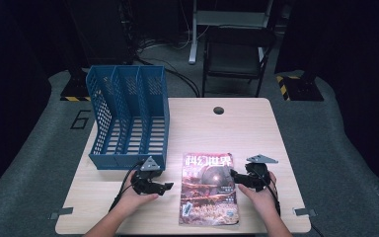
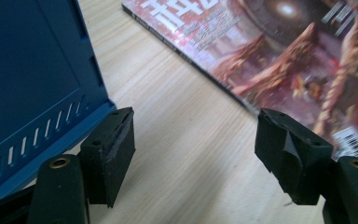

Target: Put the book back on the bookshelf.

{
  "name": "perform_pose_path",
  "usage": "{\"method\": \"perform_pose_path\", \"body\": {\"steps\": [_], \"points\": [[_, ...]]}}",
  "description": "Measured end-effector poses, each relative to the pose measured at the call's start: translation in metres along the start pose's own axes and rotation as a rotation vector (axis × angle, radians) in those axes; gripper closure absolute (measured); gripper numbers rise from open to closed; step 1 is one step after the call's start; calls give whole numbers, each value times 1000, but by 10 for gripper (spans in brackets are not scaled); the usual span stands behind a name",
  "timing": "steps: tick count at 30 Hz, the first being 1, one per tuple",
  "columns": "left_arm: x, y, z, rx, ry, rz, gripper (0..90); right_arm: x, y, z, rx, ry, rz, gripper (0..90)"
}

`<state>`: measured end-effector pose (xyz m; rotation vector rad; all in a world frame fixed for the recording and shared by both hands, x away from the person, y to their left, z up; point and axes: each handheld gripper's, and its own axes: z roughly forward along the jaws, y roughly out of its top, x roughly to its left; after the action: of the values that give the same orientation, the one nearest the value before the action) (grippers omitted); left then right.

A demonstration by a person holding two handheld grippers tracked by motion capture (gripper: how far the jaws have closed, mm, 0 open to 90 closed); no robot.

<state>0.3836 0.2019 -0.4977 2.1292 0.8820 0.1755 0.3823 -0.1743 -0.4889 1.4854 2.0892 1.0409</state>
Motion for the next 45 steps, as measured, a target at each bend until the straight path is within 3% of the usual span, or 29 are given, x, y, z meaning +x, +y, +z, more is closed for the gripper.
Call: {"method": "perform_pose_path", "body": {"steps": [4,15,16,20,24,26,30,33,40,42,45], "points": [[-5,7,-5,2,-17,-7,292,5,1,-1,-5,3,-8,319],[-18,19,3,37,-36,-42,322,10,3,-1,-4,35,-21,336],[-21,21,4,36,-58,-48,325,11,3,-2,-3,36,-18,338],[-30,24,8,32,-63,-40,332,12,4,-2,-14,55,-25,346],[-37,23,13,35,-58,-4,331,15,4,-2,-15,61,-34,354],[-39,19,17,29,-67,-8,340,16,4,-1,-8,67,-27,356],[-41,14,21,30,-76,-7,357,17,3,0,-20,84,-37,354],[-41,10,26,66,-65,19,350,17,1,4,-16,90,-31,353],[-45,7,33,86,-55,25,346,17,-2,12,16,84,-23,347],[-46,6,34,96,-49,46,347,17,-3,13,23,83,-16,349],[-45,5,35,88,-50,30,350,18,-4,15,32,81,-34,349]]}}
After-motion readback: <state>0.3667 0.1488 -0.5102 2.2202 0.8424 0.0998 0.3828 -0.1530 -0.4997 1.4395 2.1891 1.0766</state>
